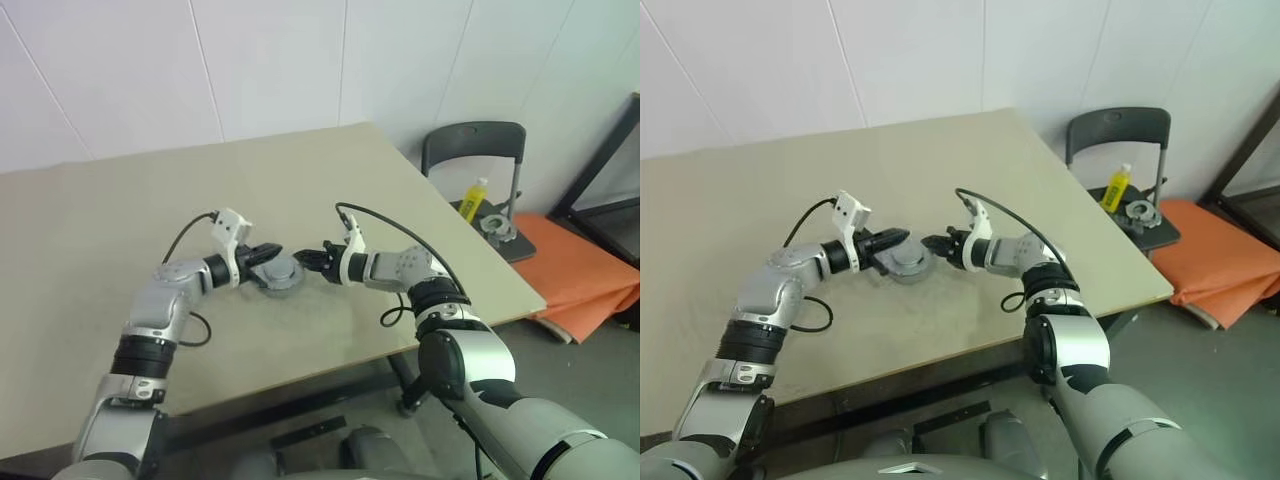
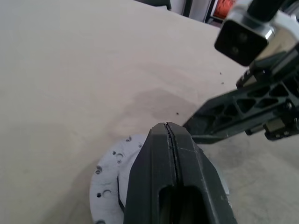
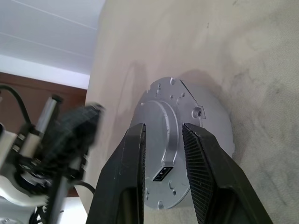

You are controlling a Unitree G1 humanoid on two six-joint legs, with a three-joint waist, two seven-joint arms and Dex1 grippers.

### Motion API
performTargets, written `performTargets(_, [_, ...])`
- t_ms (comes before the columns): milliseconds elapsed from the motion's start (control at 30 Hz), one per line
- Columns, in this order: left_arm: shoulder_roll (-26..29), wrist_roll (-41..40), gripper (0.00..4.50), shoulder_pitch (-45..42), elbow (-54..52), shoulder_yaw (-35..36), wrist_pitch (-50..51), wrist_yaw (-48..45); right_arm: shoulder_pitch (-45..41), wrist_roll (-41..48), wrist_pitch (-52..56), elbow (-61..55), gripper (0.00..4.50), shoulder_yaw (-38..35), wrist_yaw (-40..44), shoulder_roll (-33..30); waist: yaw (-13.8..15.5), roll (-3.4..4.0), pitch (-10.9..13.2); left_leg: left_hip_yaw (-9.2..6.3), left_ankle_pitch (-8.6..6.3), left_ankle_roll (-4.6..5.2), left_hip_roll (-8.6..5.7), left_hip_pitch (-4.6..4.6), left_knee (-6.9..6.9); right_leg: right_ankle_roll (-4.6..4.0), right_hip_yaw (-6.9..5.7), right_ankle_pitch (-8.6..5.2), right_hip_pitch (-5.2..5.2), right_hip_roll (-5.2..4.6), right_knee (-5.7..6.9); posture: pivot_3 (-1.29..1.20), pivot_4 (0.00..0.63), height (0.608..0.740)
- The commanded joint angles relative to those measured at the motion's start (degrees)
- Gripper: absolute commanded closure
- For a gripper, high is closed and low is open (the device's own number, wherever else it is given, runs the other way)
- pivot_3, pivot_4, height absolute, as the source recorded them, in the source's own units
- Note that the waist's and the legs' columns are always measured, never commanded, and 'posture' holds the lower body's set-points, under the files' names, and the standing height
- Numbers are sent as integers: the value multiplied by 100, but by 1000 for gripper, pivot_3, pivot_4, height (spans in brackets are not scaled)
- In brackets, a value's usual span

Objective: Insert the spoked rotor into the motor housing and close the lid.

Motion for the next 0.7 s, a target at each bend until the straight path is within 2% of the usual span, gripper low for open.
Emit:
performTargets(33, [143,134,4500,-91,-113,-93,-56,-150,-161,69,-118,-182,3187,-118,-38,-66,-3,0,0,1,0,0,0,1,0,0,0,0,0,0,0,0,0,740])
performTargets(200, [480,819,4500,-114,91,-682,210,-132,-263,93,-185,-192,3187,-182,-76,-128,-7,0,0,1,0,0,0,1,0,1,1,0,0,0,0,0,0,740])
performTargets(500, [450,910,4500,-39,-58,-801,197,-234,-188,112,43,-506,3187,-88,-28,-149,-5,0,-1,0,0,0,1,7,3,4,1,-2,3,0,7,0,0,740])
performTargets(700, [433,974,4500,-27,-26,-831,68,-230,83,207,1249,-1240,3187,277,162,-340,12,0,-1,0,0,0,1,5,3,1,1,0,3,0,7,0,0,740])
